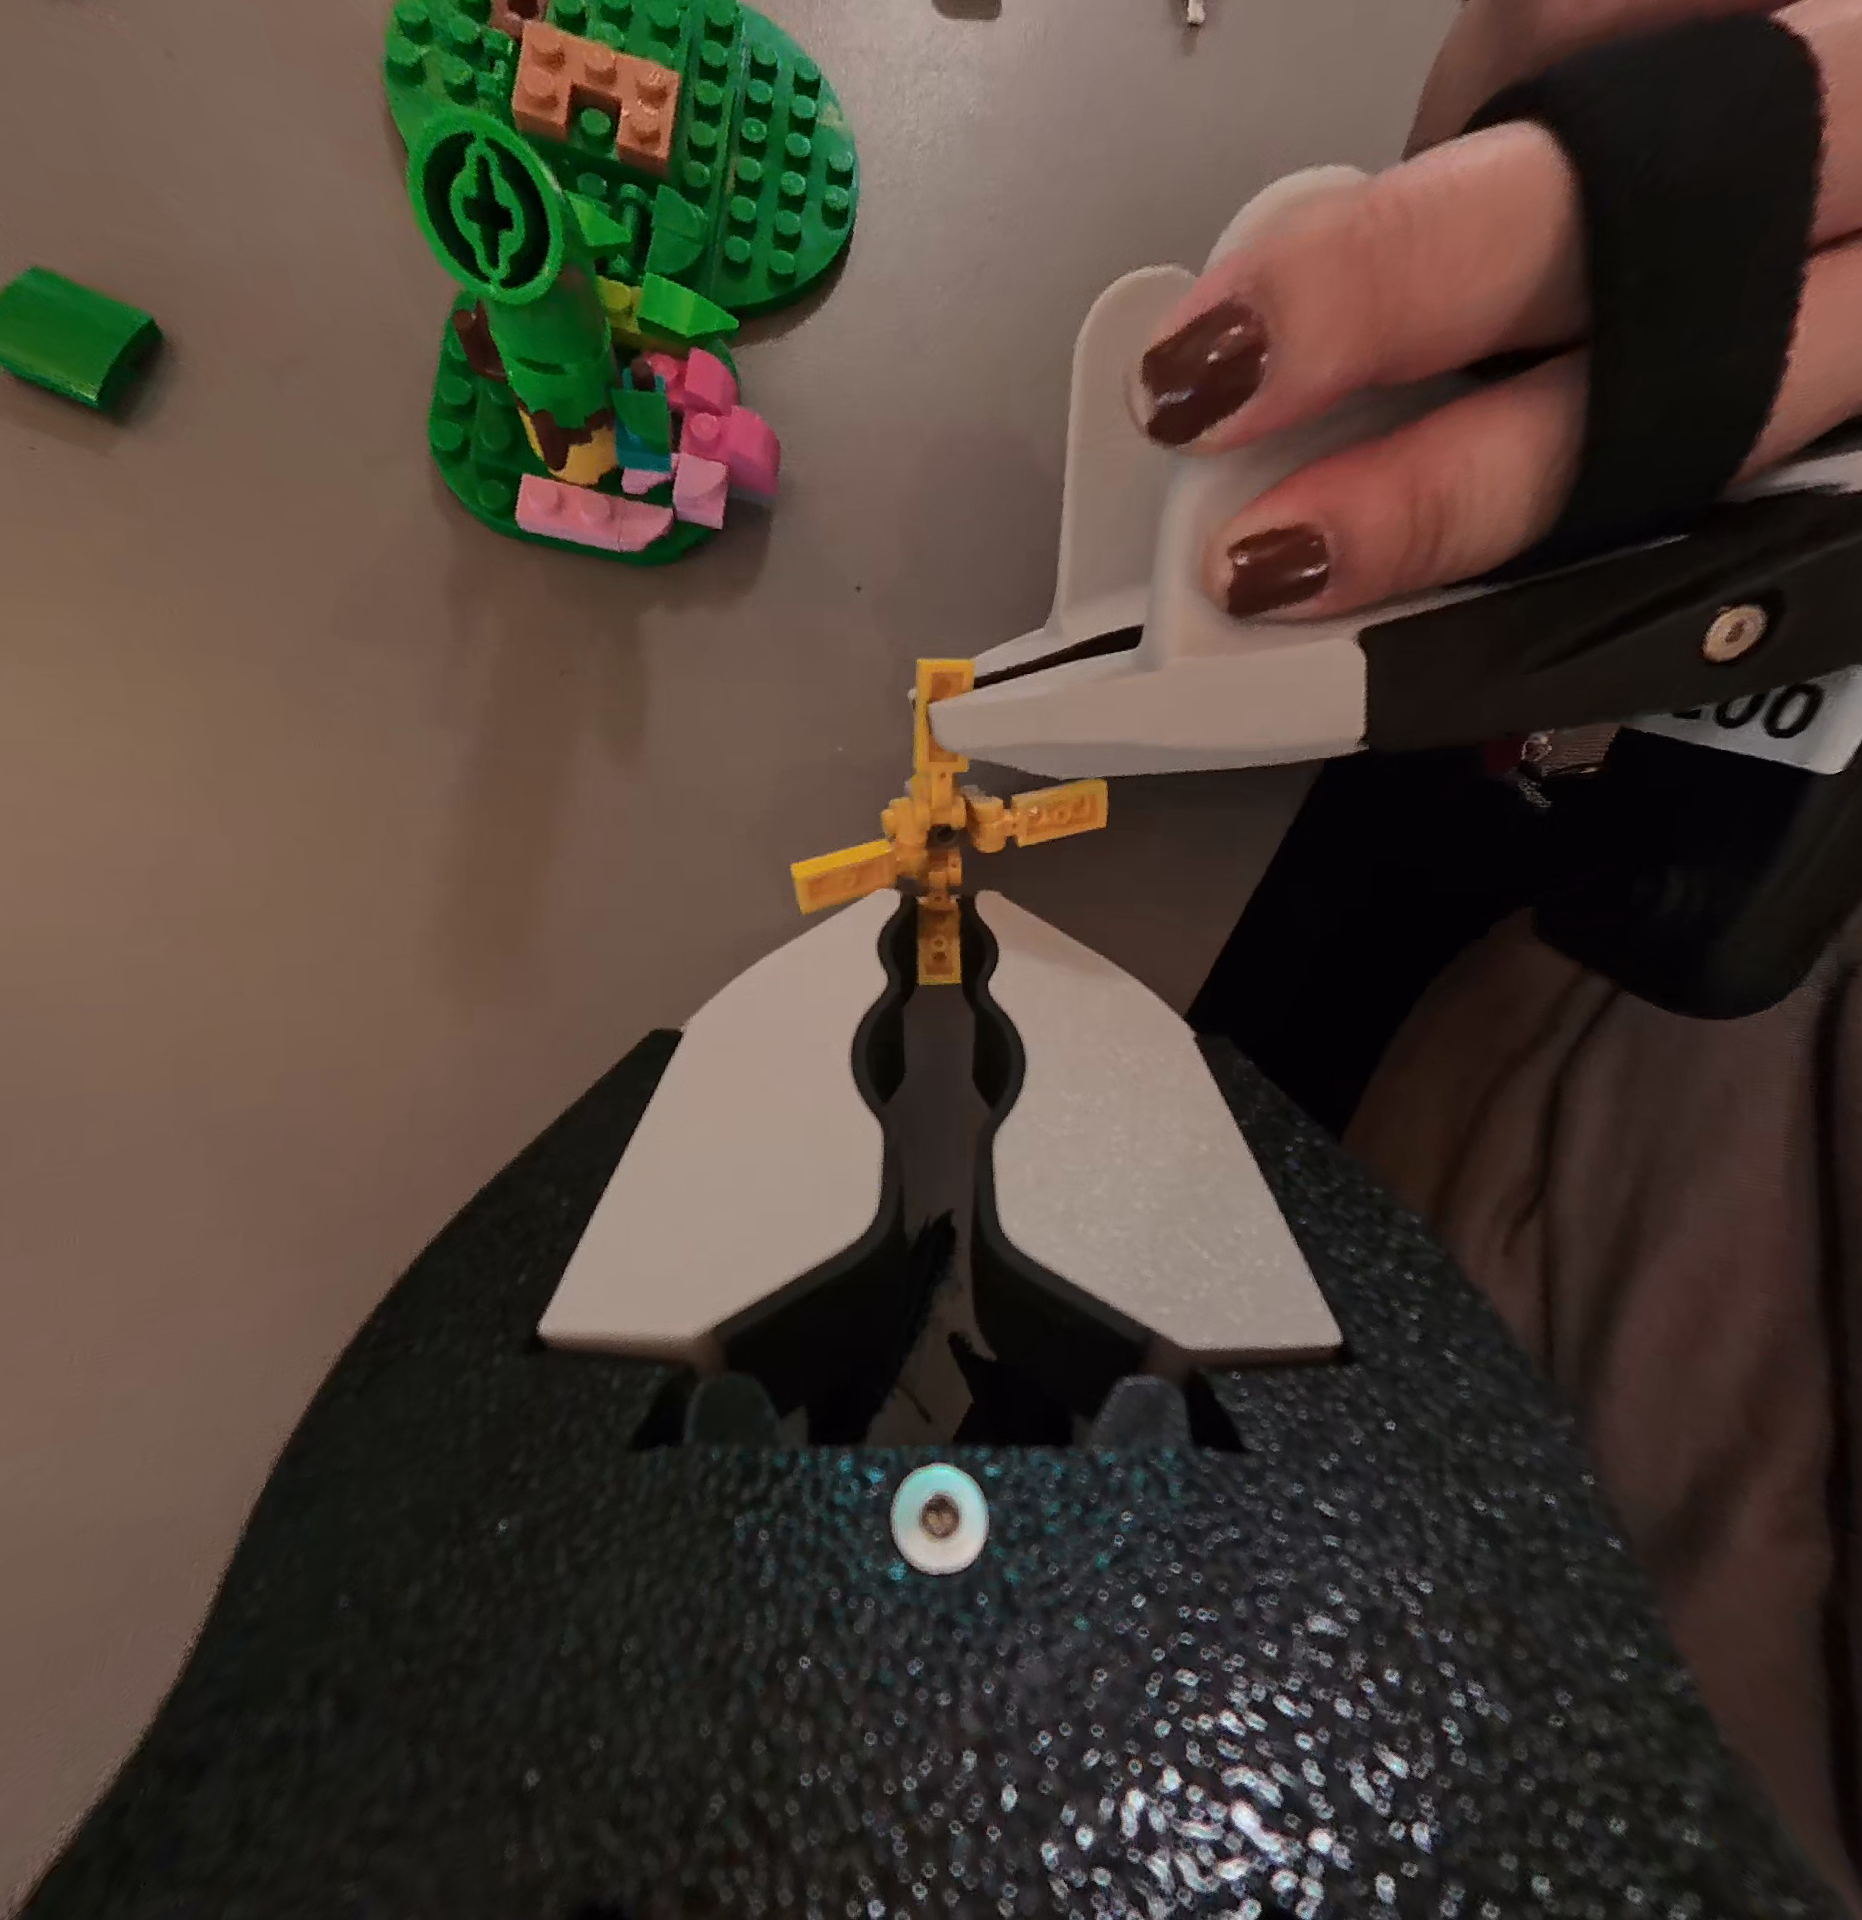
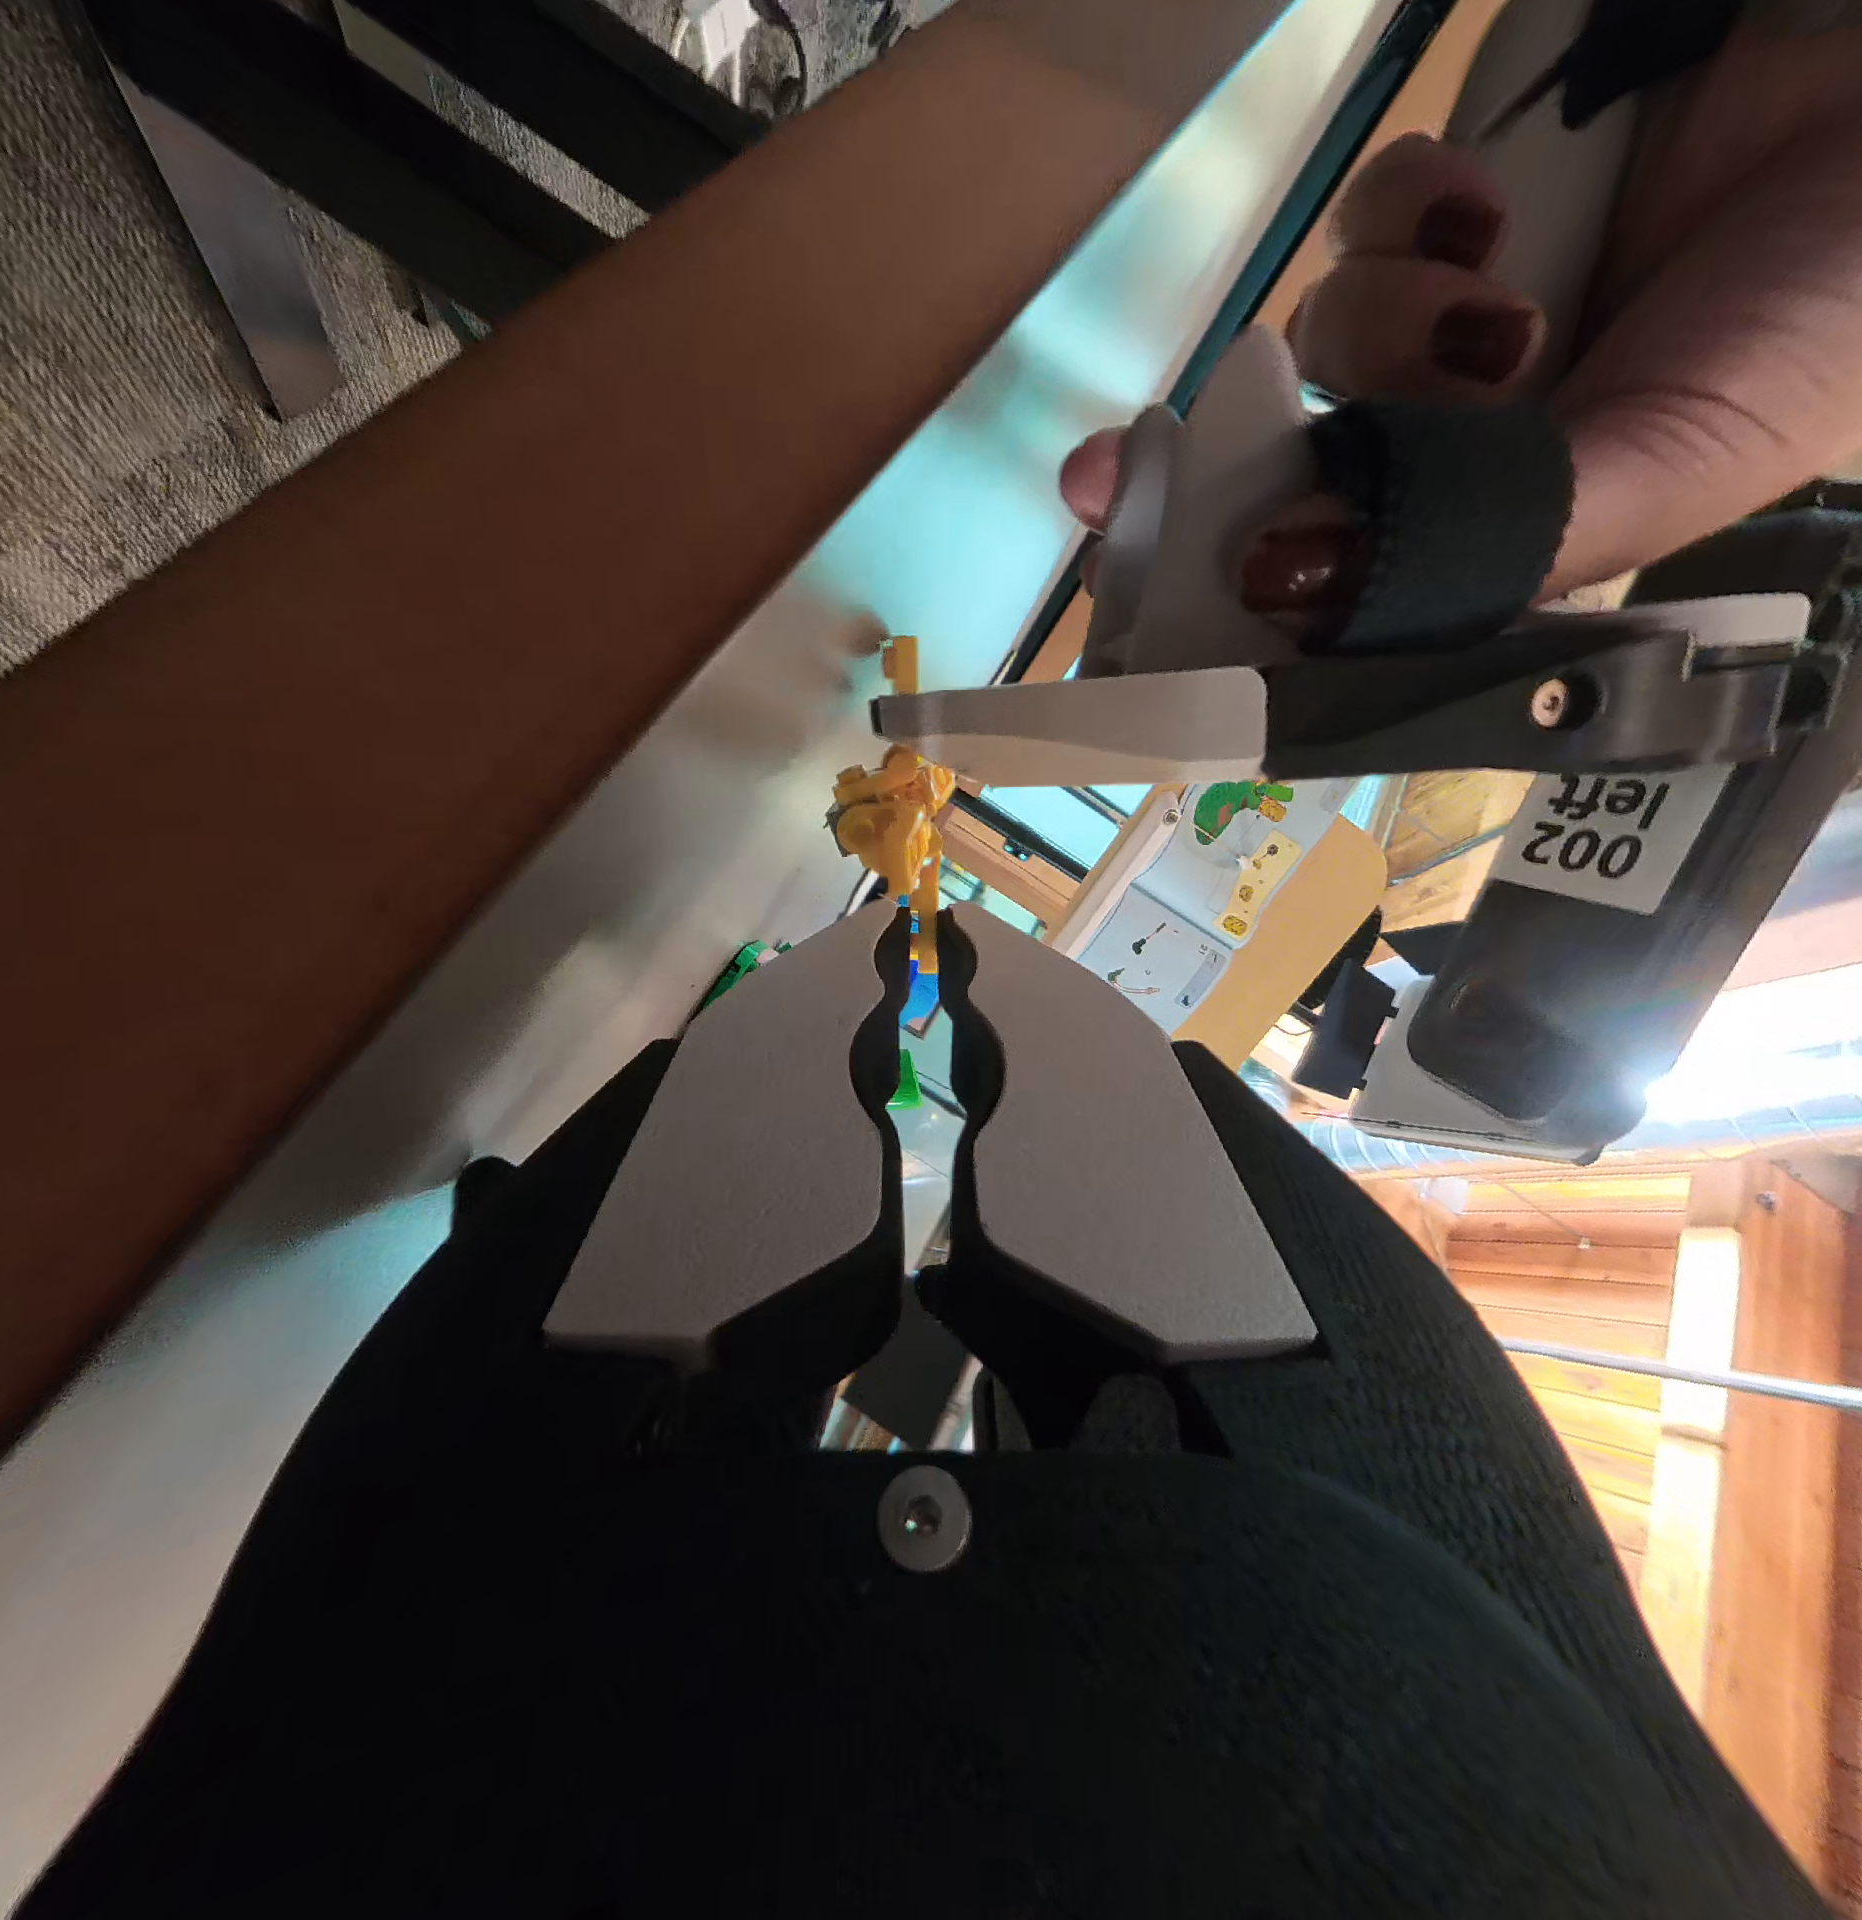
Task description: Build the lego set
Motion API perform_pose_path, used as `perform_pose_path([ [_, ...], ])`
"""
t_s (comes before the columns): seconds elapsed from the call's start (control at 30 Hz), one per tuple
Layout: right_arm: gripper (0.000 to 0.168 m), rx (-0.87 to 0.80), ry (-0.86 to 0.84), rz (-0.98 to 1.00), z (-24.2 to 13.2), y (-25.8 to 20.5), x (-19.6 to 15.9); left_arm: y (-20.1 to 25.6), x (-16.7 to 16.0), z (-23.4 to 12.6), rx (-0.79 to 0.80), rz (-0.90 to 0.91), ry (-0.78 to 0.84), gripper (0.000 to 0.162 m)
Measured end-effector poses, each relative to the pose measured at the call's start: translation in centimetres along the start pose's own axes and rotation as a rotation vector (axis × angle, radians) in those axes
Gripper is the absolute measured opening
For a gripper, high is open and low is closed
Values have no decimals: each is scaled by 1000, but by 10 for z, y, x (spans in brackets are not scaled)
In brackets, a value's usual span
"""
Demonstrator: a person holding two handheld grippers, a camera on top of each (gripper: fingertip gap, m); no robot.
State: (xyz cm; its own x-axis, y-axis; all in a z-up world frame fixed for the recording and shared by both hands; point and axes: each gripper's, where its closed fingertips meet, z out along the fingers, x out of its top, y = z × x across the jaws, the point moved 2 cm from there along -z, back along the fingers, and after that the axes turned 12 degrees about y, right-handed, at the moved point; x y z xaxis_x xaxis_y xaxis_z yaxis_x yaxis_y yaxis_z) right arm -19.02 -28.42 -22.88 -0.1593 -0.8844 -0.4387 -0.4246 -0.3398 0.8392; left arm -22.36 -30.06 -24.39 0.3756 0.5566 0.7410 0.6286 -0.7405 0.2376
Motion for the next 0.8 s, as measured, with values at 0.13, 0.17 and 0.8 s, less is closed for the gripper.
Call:
perform_pose_path([
  [0.13,2,3,-4,-17,1,-3,-1,-1,0,1,21,-12,-30,8],
  [0.17,2,5,-5,-19,1,-3,0,-2,0,1,28,-11,-41,8],
  [0.8,3,70,-41,218,-2,-10,-17,-2,1,-23,127,43,34,28],
])
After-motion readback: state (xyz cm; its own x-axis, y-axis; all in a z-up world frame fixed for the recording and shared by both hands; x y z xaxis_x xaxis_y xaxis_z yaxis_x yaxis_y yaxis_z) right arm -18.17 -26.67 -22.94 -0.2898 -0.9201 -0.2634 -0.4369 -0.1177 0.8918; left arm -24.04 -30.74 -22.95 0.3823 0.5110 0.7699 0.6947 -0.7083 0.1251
